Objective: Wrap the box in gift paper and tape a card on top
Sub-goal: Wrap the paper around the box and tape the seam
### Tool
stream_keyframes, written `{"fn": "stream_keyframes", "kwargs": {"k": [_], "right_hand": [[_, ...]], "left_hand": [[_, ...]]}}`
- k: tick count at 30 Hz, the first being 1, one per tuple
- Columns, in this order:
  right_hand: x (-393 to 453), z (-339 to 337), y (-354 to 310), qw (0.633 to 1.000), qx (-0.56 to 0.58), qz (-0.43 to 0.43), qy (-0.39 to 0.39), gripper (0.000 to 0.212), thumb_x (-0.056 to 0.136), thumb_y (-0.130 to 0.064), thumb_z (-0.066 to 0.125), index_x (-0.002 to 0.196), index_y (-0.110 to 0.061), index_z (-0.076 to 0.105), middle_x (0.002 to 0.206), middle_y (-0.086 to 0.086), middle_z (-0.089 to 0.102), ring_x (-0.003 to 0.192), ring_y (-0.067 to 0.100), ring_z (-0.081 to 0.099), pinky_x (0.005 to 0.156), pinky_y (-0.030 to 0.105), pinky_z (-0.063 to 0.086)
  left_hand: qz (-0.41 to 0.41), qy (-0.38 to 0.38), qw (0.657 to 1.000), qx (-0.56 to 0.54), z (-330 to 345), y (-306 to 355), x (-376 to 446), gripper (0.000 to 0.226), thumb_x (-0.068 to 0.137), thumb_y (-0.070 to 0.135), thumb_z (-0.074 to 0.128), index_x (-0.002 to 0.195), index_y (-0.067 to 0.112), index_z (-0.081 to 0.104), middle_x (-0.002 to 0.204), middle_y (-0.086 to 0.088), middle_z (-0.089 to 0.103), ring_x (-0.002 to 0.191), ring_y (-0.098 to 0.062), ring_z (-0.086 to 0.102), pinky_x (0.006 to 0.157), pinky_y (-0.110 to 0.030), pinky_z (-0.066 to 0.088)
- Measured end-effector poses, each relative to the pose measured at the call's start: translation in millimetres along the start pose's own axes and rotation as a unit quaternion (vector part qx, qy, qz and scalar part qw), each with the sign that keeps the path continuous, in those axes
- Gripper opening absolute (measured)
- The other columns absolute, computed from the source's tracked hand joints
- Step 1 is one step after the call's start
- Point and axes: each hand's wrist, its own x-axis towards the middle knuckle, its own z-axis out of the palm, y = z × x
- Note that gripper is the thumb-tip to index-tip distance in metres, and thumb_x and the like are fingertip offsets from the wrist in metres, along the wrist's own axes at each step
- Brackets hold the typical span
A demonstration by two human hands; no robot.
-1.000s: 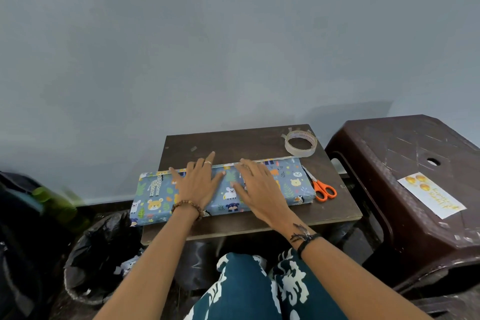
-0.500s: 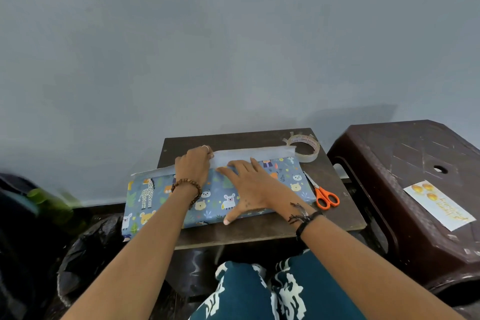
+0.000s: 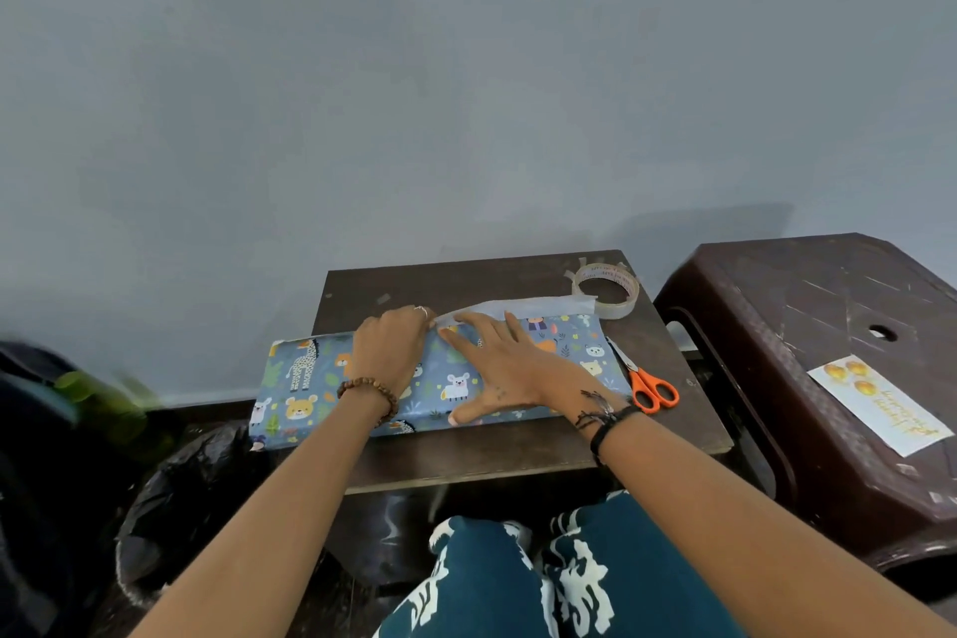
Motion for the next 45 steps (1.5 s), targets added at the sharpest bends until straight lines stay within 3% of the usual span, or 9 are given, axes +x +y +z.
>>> {"fn": "stream_keyframes", "kwargs": {"k": [7, 9, 12, 16, 22, 27, 37, 41, 45], "right_hand": [[-14.3, 21.8, 5.5, 0.982, -0.021, -0.011, 0.186, 0.095, 0.069, -0.079, 0.036, 0.141, -0.016, 0.037, 0.133, 0.011, 0.037, 0.124, 0.021, 0.025, 0.110, 0.051, 0.025], [-17.7, 25.4, 7.9, 0.978, -0.002, 0.005, 0.210, 0.095, 0.066, -0.080, 0.041, 0.139, -0.019, 0.036, 0.136, 0.008, 0.035, 0.129, 0.022, 0.026, 0.114, 0.053, 0.017], [-17.2, 22.1, 8.0, 0.984, 0.012, 0.014, 0.179, 0.108, 0.063, -0.083, 0.041, 0.147, -0.021, 0.015, 0.154, 0.007, 0.012, 0.144, 0.024, 0.006, 0.116, 0.049, -0.004], [-14.6, 18.6, 9.5, 0.993, -0.009, 0.015, 0.114, 0.116, 0.068, -0.083, 0.041, 0.149, -0.014, -0.005, 0.158, 0.001, -0.009, 0.145, 0.017, -0.007, 0.114, 0.046, -0.012], [-14.1, 16.6, 8.7, 0.996, -0.026, 0.020, 0.080, 0.106, 0.074, -0.078, 0.043, 0.150, -0.013, 0.006, 0.158, -0.002, 0.004, 0.145, 0.015, 0.003, 0.116, 0.046, -0.005], [-15.7, 19.3, 8.0, 0.994, -0.031, 0.018, 0.100, 0.115, 0.061, -0.089, 0.020, 0.149, -0.015, 0.012, 0.157, -0.002, 0.011, 0.145, 0.016, 0.009, 0.116, 0.044, -0.003], [-23.3, 20.8, 0.6, 0.995, -0.031, 0.018, 0.094, 0.107, 0.067, -0.081, 0.003, 0.150, -0.013, 0.006, 0.158, 0.001, 0.001, 0.145, 0.014, -0.001, 0.118, 0.044, -0.004], [-18.2, 15.9, -21.0, 0.992, 0.049, 0.066, 0.094, 0.070, 0.097, -0.053, 0.016, 0.149, -0.008, 0.005, 0.158, 0.004, -0.003, 0.145, 0.013, -0.006, 0.117, 0.044, -0.008], [-1.8, 28.6, -48.5, 0.987, 0.022, 0.092, 0.129, 0.057, 0.100, -0.038, 0.008, 0.149, -0.009, 0.005, 0.158, 0.005, 0.001, 0.145, 0.015, -0.001, 0.118, 0.041, -0.003]], "left_hand": [[0.033, 0.004, 0.998, -0.053, 1.7, -7.1, -10.5, 0.031, 0.098, 0.017, 0.039, 0.120, 0.017, 0.062, 0.114, -0.009, 0.066, 0.103, -0.031, 0.061, 0.082, -0.037, 0.047], [0.051, -0.025, 0.996, -0.065, 3.7, -10.8, -12.6, 0.034, 0.100, 0.017, 0.037, 0.128, 0.015, 0.056, 0.127, -0.009, 0.060, 0.116, -0.028, 0.056, 0.096, -0.036, 0.043], [0.078, -0.073, 0.993, -0.041, 4.8, -15.5, -18.5, 0.041, 0.101, 0.014, 0.031, 0.141, 0.019, 0.038, 0.147, -0.003, 0.038, 0.139, -0.019, 0.031, 0.113, -0.033, 0.020], [0.100, -0.094, 0.990, -0.012, 5.7, -20.0, -27.3, 0.045, 0.102, 0.024, 0.022, 0.146, 0.024, 0.023, 0.154, 0.001, 0.023, 0.143, -0.014, 0.017, 0.116, -0.031, 0.008], [0.082, -0.084, 0.993, -0.005, 4.6, -11.9, -31.4, 0.047, 0.101, 0.033, 0.028, 0.146, 0.021, 0.025, 0.153, -0.001, 0.026, 0.142, -0.018, 0.022, 0.116, -0.034, 0.012], [0.077, -0.083, 0.994, -0.004, -0.3, -11.0, -34.4, 0.046, 0.101, 0.033, 0.028, 0.146, 0.021, 0.027, 0.152, 0.000, 0.027, 0.142, -0.017, 0.022, 0.116, -0.031, 0.012], [0.091, -0.088, 0.992, 0.026, -1.7, -12.5, -35.1, 0.047, 0.102, 0.030, 0.024, 0.148, 0.021, 0.019, 0.154, 0.002, 0.021, 0.143, -0.015, 0.018, 0.116, -0.031, 0.011], [0.097, -0.088, 0.990, 0.056, -0.3, -12.7, -34.8, 0.047, 0.102, 0.028, 0.021, 0.148, 0.019, 0.015, 0.155, 0.001, 0.019, 0.143, -0.016, 0.017, 0.116, -0.033, 0.012], [0.113, -0.107, 0.982, 0.111, -0.9, -11.7, -34.1, 0.048, 0.103, 0.024, 0.022, 0.149, 0.016, 0.011, 0.156, -0.001, 0.013, 0.144, -0.018, 0.013, 0.117, -0.034, 0.011]]}}
